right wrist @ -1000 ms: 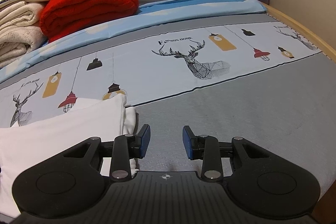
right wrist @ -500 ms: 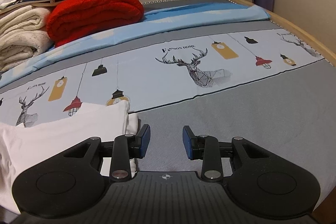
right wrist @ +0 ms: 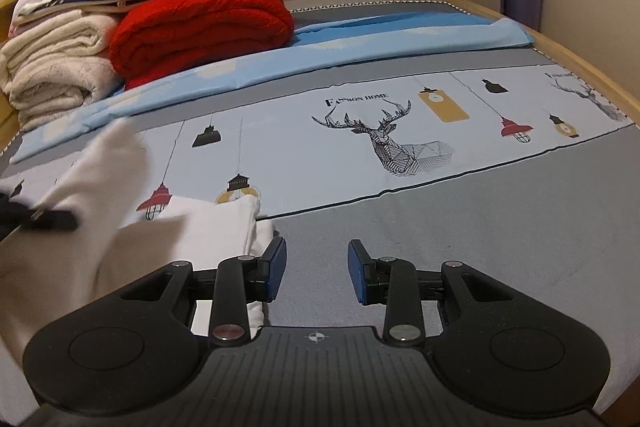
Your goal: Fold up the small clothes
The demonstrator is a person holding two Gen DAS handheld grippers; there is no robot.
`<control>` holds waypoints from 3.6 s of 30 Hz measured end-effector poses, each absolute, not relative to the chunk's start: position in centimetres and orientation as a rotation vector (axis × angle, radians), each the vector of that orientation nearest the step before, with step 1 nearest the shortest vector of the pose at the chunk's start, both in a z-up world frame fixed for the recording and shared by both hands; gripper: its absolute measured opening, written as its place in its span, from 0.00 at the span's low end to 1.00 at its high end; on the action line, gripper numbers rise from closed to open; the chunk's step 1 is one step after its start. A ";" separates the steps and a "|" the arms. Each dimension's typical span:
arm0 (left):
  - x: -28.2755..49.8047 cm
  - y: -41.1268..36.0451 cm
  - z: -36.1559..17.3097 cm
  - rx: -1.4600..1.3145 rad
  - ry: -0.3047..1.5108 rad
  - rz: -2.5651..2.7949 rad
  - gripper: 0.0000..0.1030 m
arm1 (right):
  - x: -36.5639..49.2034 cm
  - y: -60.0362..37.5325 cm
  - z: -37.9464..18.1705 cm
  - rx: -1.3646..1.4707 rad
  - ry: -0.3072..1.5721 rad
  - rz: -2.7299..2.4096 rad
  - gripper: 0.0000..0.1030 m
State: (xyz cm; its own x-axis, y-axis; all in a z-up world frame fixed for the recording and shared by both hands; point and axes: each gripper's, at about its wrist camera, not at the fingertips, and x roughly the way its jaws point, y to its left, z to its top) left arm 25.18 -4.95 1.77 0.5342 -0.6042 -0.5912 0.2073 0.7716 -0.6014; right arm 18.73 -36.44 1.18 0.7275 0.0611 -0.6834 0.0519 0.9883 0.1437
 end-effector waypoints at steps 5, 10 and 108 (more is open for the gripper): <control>24.8 -4.6 2.9 -0.513 0.819 -0.590 0.44 | 19.3 -36.1 0.8 0.172 0.777 0.017 0.34; 25.5 -0.9 0.3 -0.428 1.021 -0.407 0.42 | 20.8 -34.4 0.0 0.242 0.826 0.077 0.34; 29.7 -2.2 -10.1 -0.483 1.214 -0.148 0.66 | 26.8 -32.5 -7.9 0.363 1.156 0.014 0.55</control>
